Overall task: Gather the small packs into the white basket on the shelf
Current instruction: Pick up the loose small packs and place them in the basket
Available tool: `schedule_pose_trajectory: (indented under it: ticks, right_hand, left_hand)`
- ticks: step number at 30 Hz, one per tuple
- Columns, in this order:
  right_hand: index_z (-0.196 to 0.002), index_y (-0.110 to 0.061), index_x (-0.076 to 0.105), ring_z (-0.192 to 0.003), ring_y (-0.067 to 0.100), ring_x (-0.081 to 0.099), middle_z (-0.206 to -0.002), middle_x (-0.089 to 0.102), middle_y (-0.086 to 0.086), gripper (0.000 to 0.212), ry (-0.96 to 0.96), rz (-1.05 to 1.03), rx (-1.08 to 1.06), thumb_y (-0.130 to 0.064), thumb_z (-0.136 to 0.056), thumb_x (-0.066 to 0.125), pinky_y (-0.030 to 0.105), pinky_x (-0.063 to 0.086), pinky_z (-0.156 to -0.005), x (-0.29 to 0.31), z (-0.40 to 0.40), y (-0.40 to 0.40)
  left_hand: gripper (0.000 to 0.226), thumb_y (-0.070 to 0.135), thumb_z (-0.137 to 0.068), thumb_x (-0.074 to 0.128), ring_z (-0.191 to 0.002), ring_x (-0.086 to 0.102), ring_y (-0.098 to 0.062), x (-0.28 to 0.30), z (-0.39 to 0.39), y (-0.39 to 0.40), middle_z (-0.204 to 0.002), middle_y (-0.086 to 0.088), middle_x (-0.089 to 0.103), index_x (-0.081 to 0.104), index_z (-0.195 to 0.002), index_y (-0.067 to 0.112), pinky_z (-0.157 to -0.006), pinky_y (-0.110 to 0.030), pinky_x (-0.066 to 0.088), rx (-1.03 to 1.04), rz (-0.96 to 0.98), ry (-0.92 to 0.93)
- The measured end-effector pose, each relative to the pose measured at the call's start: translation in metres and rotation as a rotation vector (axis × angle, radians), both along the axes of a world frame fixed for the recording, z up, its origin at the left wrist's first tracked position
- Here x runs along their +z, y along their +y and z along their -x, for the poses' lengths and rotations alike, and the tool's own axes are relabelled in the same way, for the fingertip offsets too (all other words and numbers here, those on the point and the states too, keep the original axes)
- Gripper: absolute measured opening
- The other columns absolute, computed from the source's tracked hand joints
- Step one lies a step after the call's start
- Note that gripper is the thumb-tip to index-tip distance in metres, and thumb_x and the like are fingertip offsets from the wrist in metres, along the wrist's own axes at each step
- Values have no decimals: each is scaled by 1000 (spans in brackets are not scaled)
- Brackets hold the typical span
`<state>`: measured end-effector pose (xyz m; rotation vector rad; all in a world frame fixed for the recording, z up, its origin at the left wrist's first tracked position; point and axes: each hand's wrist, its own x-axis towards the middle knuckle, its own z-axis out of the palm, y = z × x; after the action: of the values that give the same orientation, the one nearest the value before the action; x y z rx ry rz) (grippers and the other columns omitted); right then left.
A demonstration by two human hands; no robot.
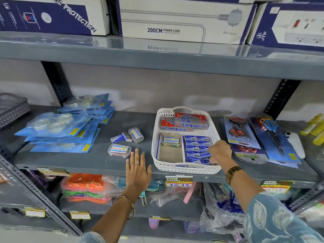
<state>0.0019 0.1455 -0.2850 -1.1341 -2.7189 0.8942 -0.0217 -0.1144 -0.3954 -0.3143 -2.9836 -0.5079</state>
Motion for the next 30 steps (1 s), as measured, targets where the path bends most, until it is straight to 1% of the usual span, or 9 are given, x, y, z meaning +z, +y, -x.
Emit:
schedule_pose_trajectory:
  ticks: [2, 6, 9, 12, 16, 20, 24, 27, 30]
  right_hand:
    - [-101, 6, 61, -101, 37, 65, -111, 66, 24, 18, -35, -57, 27, -2, -87, 54, 34, 52, -76, -3, 0, 0]
    - [-114, 3, 57, -106, 34, 64, -116, 65, 21, 27, -112, -217, 107, -5, -88, 56, 36, 54, -85, -6, -3, -3]
    - [-113, 1, 58, -105, 32, 65, -114, 66, 20, 24, -132, -286, 211, -4, -89, 55, 35, 54, -86, -8, -1, -8]
    - [-90, -3, 63, -106, 31, 65, -101, 67, 18, 6, -191, -282, 371, -7, -87, 60, 34, 52, -87, -6, 5, -17]
    - [-114, -1, 60, -110, 29, 62, -119, 65, 15, 33, -209, -269, 488, -9, -83, 68, 33, 50, -91, -4, 7, -23]
    - [-109, -1, 60, -107, 29, 64, -119, 64, 18, 24, -190, -326, 551, 3, -86, 59, 35, 52, -92, -8, 8, -20]
    - [-107, -2, 60, -105, 31, 65, -119, 63, 18, 20, -175, -329, 582, 2, -88, 55, 39, 53, -95, -7, 9, -19]
    - [-111, -1, 59, -104, 31, 66, -118, 63, 18, 23, -181, -320, 586, 0, -89, 56, 38, 53, -94, -6, 11, -19]
    - [-113, -3, 59, -104, 30, 64, -116, 64, 17, 28, -166, -332, 577, 2, -85, 60, 36, 51, -91, 3, 16, -25]
  left_hand:
    - [90, 51, -72, -10, -144, -2, -32, 0, 0, 0, -156, -16, 2, 15, -146, 7, -116, -43, -4, 1, 1, -4]
    - [90, 51, -71, -10, -144, -1, -32, 1, -1, 0, -156, -16, 2, 16, -146, 7, -116, -43, -4, 1, 0, 0]
    - [90, 51, -71, -10, -144, -1, -32, 1, -1, 0, -156, -16, 2, 16, -146, 7, -115, -43, -5, 2, 11, 2]
    - [91, 51, -71, -11, -144, -2, -32, 1, -1, 0, -156, -15, 1, 14, -146, 7, -115, -43, -6, 2, 18, -3]
    - [93, 50, -67, -18, -144, -8, -31, 5, -2, 1, -157, -15, -6, 6, -147, 9, -114, -41, -9, 7, 48, -22]
    - [93, 51, -68, -16, -144, -6, -31, 6, -2, 1, -156, -15, -5, 8, -147, 9, -116, -43, -6, 9, 42, -12]
    - [92, 51, -69, -16, -144, -7, -30, 5, -2, 1, -157, -15, -5, 8, -147, 9, -115, -41, -8, 14, 58, -29]
    - [83, 52, -85, -5, -141, 19, -36, 6, -1, -3, -152, -21, 21, 33, -140, 4, -117, -42, 2, 23, 85, 7]
    - [80, 51, -93, -1, -127, 46, -39, 9, 3, -14, -139, -23, 46, 52, -127, 1, -106, -46, 16, 51, 85, -5]
